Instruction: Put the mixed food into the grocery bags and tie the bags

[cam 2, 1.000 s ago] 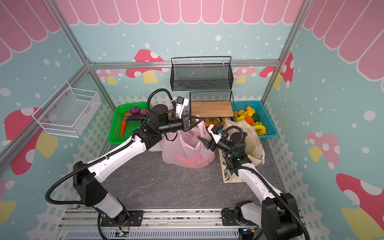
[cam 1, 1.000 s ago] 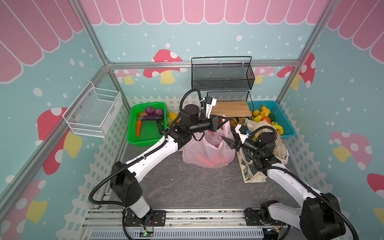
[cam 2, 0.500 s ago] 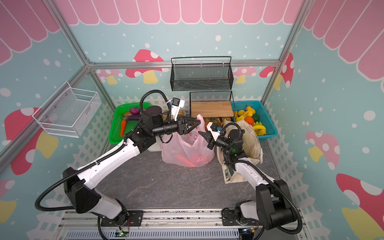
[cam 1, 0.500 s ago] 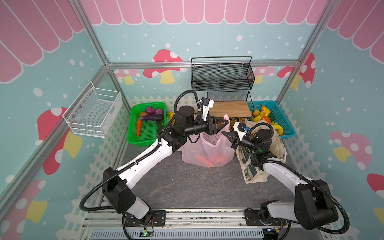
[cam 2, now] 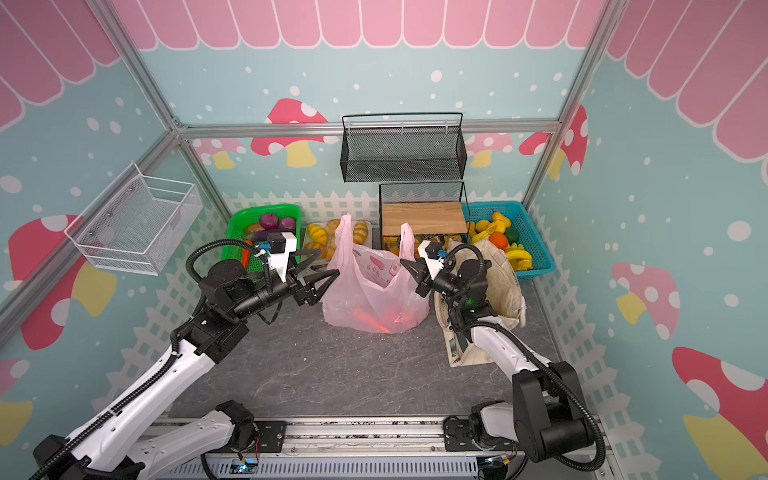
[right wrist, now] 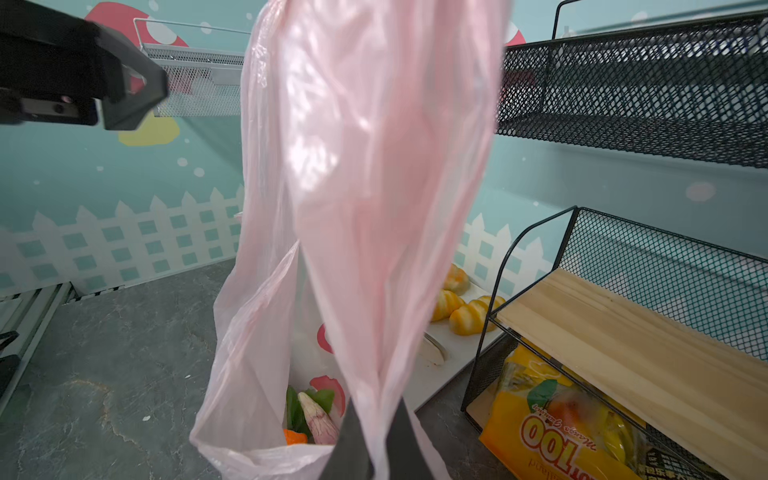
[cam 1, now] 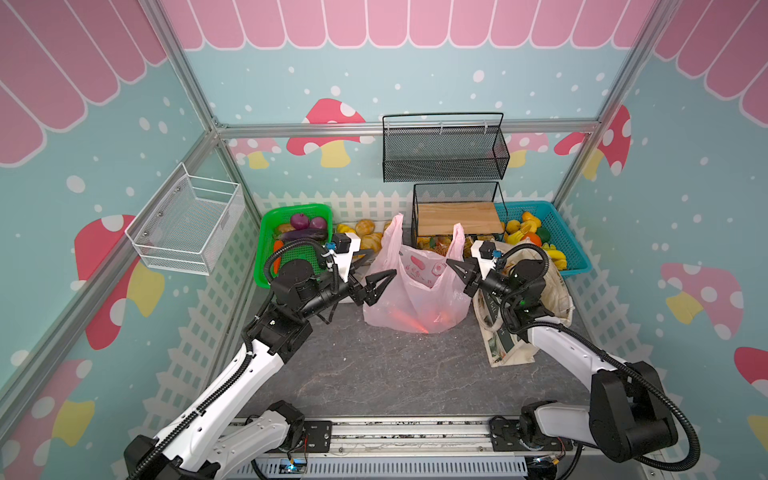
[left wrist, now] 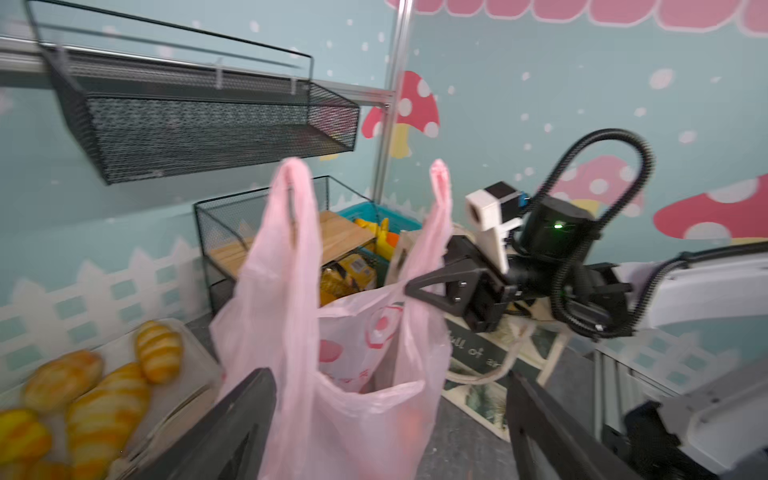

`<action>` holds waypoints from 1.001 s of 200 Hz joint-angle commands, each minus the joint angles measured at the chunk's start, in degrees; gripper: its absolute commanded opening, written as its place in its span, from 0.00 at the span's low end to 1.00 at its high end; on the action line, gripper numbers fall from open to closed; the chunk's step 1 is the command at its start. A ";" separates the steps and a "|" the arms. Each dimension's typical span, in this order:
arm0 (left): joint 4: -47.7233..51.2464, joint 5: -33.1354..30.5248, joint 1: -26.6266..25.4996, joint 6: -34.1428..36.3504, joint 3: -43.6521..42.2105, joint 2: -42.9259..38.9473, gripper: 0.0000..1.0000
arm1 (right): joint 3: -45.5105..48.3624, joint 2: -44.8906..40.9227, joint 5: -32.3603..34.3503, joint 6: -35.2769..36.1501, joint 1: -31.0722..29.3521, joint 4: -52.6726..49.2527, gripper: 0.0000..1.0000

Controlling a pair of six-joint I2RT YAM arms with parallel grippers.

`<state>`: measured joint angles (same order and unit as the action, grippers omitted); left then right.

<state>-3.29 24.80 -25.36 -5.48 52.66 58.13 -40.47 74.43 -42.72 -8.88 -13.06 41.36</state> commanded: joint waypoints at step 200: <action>1.86 5.88 1.11 33.53 14.68 22.63 0.29 | -1.06 0.40 0.17 -0.01 0.41 -1.17 0.00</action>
<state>-5.52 26.02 -24.49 20.75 64.95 80.75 -40.49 74.63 -42.50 -9.04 -13.06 40.69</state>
